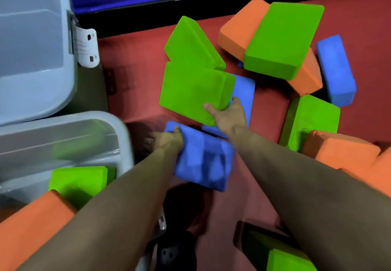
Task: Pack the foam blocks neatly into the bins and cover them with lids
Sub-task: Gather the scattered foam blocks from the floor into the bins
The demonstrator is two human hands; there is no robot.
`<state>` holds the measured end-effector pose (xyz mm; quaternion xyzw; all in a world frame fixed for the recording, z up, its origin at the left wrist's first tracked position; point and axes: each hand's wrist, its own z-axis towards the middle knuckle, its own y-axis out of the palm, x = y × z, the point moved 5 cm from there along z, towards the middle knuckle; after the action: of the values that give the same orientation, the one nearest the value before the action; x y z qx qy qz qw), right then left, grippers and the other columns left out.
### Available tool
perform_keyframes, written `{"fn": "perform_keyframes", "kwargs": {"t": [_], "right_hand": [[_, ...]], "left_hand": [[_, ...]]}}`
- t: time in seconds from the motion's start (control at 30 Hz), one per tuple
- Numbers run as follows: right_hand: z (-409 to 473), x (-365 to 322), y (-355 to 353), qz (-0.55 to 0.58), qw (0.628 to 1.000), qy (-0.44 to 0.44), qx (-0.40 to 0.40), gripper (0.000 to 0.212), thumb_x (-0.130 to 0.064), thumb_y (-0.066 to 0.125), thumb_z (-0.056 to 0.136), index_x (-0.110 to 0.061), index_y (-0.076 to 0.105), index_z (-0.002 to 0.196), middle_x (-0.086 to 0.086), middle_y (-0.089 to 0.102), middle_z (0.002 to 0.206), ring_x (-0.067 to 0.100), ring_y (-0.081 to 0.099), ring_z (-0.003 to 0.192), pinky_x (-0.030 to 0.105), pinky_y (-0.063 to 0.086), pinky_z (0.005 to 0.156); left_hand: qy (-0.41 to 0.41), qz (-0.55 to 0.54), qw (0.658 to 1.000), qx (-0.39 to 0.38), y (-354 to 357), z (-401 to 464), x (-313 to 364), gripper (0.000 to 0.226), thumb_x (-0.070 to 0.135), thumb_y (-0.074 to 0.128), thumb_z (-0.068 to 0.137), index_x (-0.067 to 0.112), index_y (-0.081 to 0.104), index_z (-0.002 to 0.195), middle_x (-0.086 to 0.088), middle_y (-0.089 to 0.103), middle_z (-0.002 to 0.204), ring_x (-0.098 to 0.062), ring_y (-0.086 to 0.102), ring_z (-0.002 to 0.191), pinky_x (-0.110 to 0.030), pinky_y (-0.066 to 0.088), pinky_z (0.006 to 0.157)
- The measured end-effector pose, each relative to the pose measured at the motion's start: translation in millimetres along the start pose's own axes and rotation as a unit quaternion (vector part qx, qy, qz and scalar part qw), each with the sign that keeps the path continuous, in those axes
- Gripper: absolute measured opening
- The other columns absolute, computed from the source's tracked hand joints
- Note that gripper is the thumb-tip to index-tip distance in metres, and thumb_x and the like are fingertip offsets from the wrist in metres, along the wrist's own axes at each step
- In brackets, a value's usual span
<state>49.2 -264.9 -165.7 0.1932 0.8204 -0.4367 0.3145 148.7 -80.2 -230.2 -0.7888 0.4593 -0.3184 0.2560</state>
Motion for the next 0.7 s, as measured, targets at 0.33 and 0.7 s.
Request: {"fn": "perform_keyframes", "kwargs": {"t": [0.33, 0.7], "right_hand": [[-59.1, -6.3, -72.3, 0.005, 0.998, -0.046, 0.053, 0.075, -0.046, 0.085, 0.076, -0.004, 0.056, 0.13, 0.016, 0.055, 0.125, 0.029, 0.05, 0.121, 0.03, 0.039, 0.104], [-140.0, -40.4, -169.2, -0.036, 0.987, -0.085, 0.129, 0.081, -0.051, 0.084, 0.074, -0.007, 0.054, 0.134, 0.016, 0.054, 0.129, 0.031, 0.05, 0.123, 0.034, 0.038, 0.105]], "left_hand": [[0.121, -0.014, 0.964, -0.235, 50.3, -111.0, -12.7, 0.087, 0.066, 0.076, 0.072, 0.002, 0.062, 0.129, -0.017, 0.066, 0.128, -0.031, 0.065, 0.116, -0.041, 0.052, 0.1], [0.275, 0.111, 0.952, -0.078, -42.9, -215.4, 3.9, 0.089, 0.076, 0.061, 0.076, 0.004, 0.056, 0.129, -0.021, 0.063, 0.13, -0.038, 0.059, 0.122, -0.038, 0.047, 0.098]]}}
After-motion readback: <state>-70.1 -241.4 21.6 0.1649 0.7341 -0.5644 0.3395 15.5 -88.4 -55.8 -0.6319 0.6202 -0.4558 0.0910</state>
